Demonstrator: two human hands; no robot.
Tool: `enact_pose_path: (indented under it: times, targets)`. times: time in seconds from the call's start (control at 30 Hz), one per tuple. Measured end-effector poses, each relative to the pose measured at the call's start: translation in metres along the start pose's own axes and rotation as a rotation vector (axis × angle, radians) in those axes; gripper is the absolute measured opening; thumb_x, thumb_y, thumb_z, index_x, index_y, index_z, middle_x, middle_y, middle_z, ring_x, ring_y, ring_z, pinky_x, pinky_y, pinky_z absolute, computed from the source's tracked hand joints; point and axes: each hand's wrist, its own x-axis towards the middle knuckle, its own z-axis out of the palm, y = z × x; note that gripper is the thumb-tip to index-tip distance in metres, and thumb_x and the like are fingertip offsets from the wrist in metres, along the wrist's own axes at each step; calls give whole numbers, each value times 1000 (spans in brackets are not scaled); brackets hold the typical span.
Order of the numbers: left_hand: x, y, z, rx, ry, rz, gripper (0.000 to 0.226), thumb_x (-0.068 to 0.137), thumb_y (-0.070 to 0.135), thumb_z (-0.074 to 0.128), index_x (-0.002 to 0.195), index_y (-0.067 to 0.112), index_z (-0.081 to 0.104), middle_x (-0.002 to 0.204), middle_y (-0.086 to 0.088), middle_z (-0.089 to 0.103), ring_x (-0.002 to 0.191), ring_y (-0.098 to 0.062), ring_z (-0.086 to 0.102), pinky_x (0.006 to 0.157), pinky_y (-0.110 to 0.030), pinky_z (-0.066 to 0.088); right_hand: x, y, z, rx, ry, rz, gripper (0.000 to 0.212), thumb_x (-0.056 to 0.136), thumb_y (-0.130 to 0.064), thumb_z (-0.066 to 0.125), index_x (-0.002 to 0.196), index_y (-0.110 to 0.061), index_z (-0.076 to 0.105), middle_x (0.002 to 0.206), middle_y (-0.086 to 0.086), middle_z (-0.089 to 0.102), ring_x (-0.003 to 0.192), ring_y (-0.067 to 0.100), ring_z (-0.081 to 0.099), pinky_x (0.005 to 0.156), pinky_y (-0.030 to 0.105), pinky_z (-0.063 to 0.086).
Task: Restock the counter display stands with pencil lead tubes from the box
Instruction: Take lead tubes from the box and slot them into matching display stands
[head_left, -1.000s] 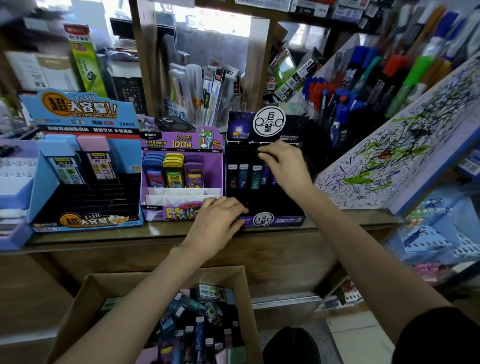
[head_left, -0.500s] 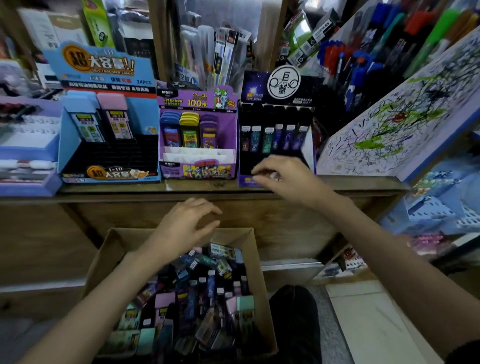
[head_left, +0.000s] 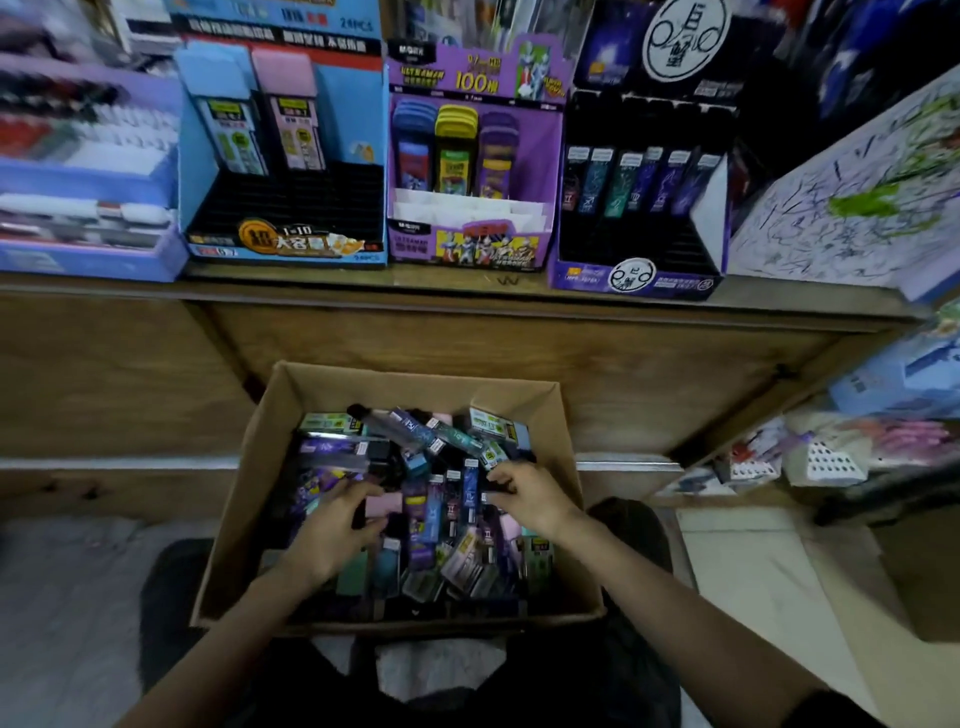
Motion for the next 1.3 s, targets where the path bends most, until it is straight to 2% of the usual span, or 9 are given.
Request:
enact_pose_path:
  times: [0.13, 0.27, 0.33, 0.5, 0.67, 1.0, 1.1, 1.2, 1.3]
  targets:
    - [4, -8, 5, -1, 17, -30, 48, 82, 16, 71, 124, 3, 53, 123, -18, 53, 114, -32, 50, 95, -34, 41, 21, 3, 14, -154, 128, 88, 45, 92, -29, 57, 132, -12, 47, 134, 10, 43, 125, 28, 42, 102, 34, 37]
    - [12, -5, 7, -16, -1, -4, 40, 85, 17, 67, 122, 7, 56, 118, -14, 55, 107, -27, 54, 88, -27, 41, 34, 1, 19, -208, 107, 109, 58, 93, -38, 53, 142, -14, 33, 142, 10, 35, 131, 32, 29, 106, 38, 30]
    - [15, 2, 14, -51, -27, -3, 34, 87, 16, 64, 118, 6, 57, 115, -14, 57, 101, -23, 56, 82, -23, 41, 36, 2, 22, -258, 95, 96, 57, 93, -40, 52, 140, -13, 35, 140, 9, 36, 129, 31, 27, 105, 38, 30]
    - [31, 26, 37, -124, -78, -39, 41, 88, 25, 64, 121, 4, 54, 121, -14, 57, 110, -27, 54, 91, -31, 43, 29, 13, 34, -381, 80, -21, 56, 92, -44, 52, 136, -11, 43, 140, 4, 34, 130, 28, 24, 108, 37, 29]
    - [43, 43, 58, -104, 44, -167, 46, 82, 38, 69, 112, 6, 54, 116, -12, 58, 106, -27, 56, 85, -33, 46, 14, 29, 41, -388, 142, -91, 54, 86, -48, 57, 129, -16, 53, 137, 3, 37, 129, 25, 24, 109, 35, 25]
    - [40, 42, 79, 221, 55, -121, 65, 75, 48, 71, 116, 6, 42, 119, -12, 47, 112, -27, 47, 86, -35, 41, 10, 27, 45, -35, 188, 13, 41, 79, -29, 73, 113, -10, 63, 126, 7, 36, 118, 21, 39, 102, 24, 30]
    - [42, 41, 78, 207, 38, -148, 66, 74, 49, 72, 116, 6, 45, 120, -13, 48, 114, -28, 46, 88, -37, 41, 16, 19, 41, -11, 137, 72, 39, 79, -29, 72, 111, -9, 62, 121, 9, 47, 106, 22, 54, 87, 25, 43]
    - [45, 45, 78, 222, 15, -198, 67, 75, 53, 69, 118, 6, 49, 122, -13, 47, 116, -30, 45, 91, -38, 41, 28, 10, 36, 137, 138, 150, 48, 77, -19, 75, 119, -5, 56, 108, 13, 62, 96, 21, 60, 68, 18, 38]
    - [48, 47, 78, 233, -2, -216, 68, 74, 57, 68, 116, 6, 51, 121, -14, 48, 115, -31, 46, 90, -39, 41, 37, 4, 33, 298, 97, 259, 58, 75, -7, 76, 125, 0, 47, 102, 16, 61, 99, 26, 59, 84, 27, 46]
